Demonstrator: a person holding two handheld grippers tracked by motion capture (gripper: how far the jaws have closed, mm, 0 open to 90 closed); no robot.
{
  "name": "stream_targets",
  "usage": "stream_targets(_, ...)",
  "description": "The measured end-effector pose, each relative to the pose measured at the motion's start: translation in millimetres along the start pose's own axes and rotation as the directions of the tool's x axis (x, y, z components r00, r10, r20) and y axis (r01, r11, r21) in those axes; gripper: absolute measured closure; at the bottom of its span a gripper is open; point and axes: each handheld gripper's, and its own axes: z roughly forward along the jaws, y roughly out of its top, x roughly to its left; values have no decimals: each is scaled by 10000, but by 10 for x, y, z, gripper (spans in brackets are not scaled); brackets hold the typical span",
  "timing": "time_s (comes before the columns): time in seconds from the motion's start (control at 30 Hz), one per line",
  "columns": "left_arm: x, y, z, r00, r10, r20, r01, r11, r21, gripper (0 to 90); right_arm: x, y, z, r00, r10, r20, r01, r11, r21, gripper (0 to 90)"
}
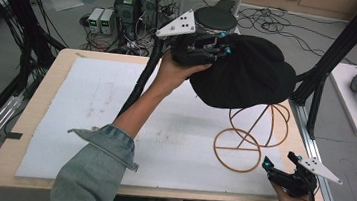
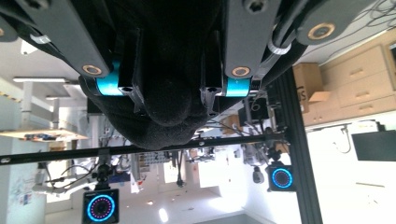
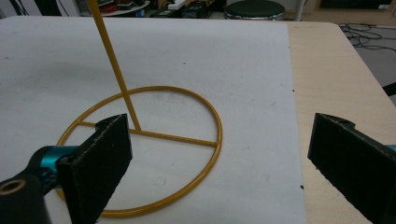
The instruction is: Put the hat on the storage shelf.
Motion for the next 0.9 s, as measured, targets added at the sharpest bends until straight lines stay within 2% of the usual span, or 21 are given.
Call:
stream_targets(0.4,-56,-116,151,9984,-282,499,277,9996,102,689,-4,-1,-3,10000,1,-6,-1,10000,-11,59)
stream_targets(0.9,-129,-278,332,9943,-399,991,312,9956,880,688,-5,-3,-6,10000,50,-5,-50,10000,2,59)
